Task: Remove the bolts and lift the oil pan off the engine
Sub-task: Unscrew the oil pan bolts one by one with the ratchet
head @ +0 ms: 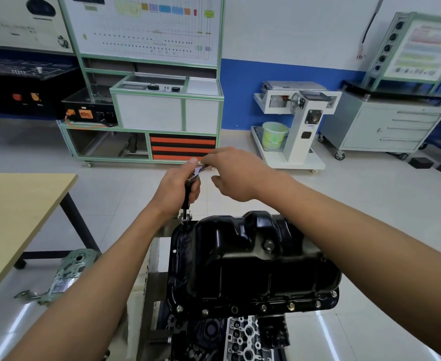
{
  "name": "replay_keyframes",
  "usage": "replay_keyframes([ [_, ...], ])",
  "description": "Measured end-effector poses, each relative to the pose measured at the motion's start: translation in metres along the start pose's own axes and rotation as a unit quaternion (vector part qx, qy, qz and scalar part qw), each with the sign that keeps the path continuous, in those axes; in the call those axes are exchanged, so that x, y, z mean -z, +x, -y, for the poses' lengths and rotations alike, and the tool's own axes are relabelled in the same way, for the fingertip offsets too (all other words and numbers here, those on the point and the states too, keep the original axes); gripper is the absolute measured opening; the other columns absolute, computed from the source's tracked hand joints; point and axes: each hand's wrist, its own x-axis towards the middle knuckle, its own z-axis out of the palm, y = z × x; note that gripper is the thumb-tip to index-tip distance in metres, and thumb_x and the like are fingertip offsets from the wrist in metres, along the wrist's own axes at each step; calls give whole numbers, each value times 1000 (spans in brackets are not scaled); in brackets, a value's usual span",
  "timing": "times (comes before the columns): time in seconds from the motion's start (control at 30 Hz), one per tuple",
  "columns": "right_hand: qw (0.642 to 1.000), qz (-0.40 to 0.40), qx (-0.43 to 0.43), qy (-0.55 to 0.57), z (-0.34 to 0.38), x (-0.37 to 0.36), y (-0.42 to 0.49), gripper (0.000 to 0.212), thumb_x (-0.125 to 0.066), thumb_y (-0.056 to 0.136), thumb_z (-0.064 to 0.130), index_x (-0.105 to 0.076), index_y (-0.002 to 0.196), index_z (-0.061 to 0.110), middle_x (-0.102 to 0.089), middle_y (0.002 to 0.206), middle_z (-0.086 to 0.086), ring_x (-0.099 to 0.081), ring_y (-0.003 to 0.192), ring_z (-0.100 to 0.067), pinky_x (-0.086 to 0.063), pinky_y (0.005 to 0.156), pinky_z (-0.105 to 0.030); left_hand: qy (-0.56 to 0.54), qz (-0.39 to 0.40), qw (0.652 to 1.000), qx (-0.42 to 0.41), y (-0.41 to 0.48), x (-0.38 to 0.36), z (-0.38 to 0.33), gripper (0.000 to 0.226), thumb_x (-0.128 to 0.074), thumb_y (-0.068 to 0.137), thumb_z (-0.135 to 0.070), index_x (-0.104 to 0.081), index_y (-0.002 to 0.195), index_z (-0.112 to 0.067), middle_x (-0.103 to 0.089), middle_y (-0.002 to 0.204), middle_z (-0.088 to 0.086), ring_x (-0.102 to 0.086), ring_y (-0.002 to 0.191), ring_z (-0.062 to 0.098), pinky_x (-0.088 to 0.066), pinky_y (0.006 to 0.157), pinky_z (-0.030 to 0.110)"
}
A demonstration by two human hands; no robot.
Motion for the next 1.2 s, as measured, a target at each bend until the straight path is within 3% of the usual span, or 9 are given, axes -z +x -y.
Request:
replay_keyframes([
  [0.1, 999, 23, -39, -12, 3, 11, -5, 13, -52, 95, 30, -56, 91, 19, -53, 91, -3, -57, 101, -31, -42, 69, -34, -6, -55, 998, 0, 3, -4, 0, 62, -42, 88, -63, -52, 42, -23, -49, 48, 2, -45, 48, 16, -37, 52, 27],
  [0.17, 998, 37, -44, -2, 10, 18, -10, 26, -57, 92, 34, -48, 71, 21, -48, 72, 1, -58, 85, -28, -36, 59, -31, 1, -77, 997, 0, 5, -5, 0, 62, -44, 85, -68, -54, 43, -24, -52, 49, 3, -47, 49, 17, -37, 55, 32],
  [0.43, 980, 122, -17, 156, 43, 17, -21, 28, -68, 87, 34, -52, 71, 20, -60, 41, 4, -60, 50, -12, -45, 57, -26, -37, -141, 989, -19, 5, -9, 5, 49, -51, 85, -59, -54, 49, -25, -51, 57, 4, -46, 60, 20, -37, 59, 31],
  [0.53, 979, 143, -21, 144, 31, 22, -19, 15, -71, 88, 30, -67, 90, 15, -68, 53, 3, -62, 51, -8, -47, 59, -23, -11, -107, 994, -25, 2, -4, 3, 51, -49, 88, -51, -58, 49, -19, -54, 49, 3, -46, 48, 18, -36, 46, 24],
  [0.67, 993, 106, -35, -46, 13, 24, -11, 29, -67, 87, 12, -69, 116, 18, -72, 100, -5, -69, 84, -23, -57, 77, -35, 18, 3, 999, -42, -2, 5, -2, 60, -48, 89, -43, -59, 58, 7, -60, 56, 17, -49, 51, 27, -39, 48, 29],
  [0.8, 994, -8, -31, -109, 9, 16, -2, 35, -57, 90, 6, -67, 119, 22, -61, 115, -8, -55, 88, -30, -41, 70, -34, 32, 92, 995, -33, -6, -1, -2, 58, -48, 92, -41, -64, 57, 3, -64, 58, 20, -56, 60, 27, -45, 60, 28],
  [0.97, 996, -46, 49, -65, 10, 1, 2, 33, -53, 88, 2, -68, 113, 18, -56, 138, 0, -55, 119, -29, -46, 82, -33, 18, 123, 992, -8, -8, -10, -3, 44, -50, 87, -33, -51, 50, -9, -45, 47, 9, -42, 45, 18, -37, 49, 22],
  [1.1, 998, -29, 16, -54, 1, 0, -3, 34, -53, 92, 11, -61, 122, 24, -59, 124, 1, -54, 116, -28, -51, 86, -40, -18, 38, 999, -1, -6, -9, -2, 48, -45, 89, -46, -44, 55, -13, -41, 49, 3, -35, 45, 15, -30, 45, 22],
  [1.2, 999, -2, -31, -31, 2, 7, -10, 24, -57, 92, 31, -65, 112, 20, -58, 101, -4, -57, 107, -30, -48, 76, -37, -40, -42, 998, 33, 0, -6, -1, 56, -44, 87, -61, -51, 48, -20, -47, 50, 2, -39, 47, 16, -30, 49, 28],
])
